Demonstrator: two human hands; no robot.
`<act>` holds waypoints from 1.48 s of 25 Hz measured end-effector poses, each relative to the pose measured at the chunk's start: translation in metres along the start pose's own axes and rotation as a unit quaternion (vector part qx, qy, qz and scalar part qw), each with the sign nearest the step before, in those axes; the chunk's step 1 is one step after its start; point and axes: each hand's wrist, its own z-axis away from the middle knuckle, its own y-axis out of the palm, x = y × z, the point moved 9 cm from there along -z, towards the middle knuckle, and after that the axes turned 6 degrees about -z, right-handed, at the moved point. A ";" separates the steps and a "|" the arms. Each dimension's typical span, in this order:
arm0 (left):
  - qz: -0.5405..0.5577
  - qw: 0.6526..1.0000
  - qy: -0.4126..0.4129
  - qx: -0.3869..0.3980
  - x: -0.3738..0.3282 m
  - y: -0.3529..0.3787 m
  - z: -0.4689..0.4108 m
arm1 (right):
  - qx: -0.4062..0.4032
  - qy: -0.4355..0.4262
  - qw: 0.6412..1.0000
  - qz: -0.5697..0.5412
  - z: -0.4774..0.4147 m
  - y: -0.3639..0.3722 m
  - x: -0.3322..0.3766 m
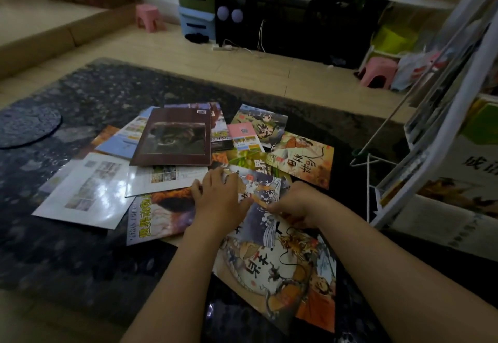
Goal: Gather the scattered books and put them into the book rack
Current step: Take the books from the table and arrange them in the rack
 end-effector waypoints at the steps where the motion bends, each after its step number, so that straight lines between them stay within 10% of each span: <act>1: 0.001 1.000 -0.004 0.006 0.000 0.002 -0.001 | 0.005 0.015 1.000 -0.018 -0.002 -0.001 -0.004; 13: 0.022 1.000 0.007 0.014 -0.008 0.004 0.006 | 0.027 -0.003 0.999 -0.046 0.000 0.000 -0.019; 23: 0.102 0.994 -0.021 -0.043 0.002 -0.015 0.005 | -0.004 0.039 0.957 -0.287 -0.005 -0.015 -0.040; 28: 0.308 0.946 -0.013 -0.097 -0.003 -0.035 0.010 | -0.028 0.047 0.942 -0.331 -0.010 -0.018 -0.050; 37: 0.494 0.868 0.022 0.037 -0.009 -0.024 0.017 | -0.040 0.037 0.941 -0.335 -0.011 -0.018 -0.052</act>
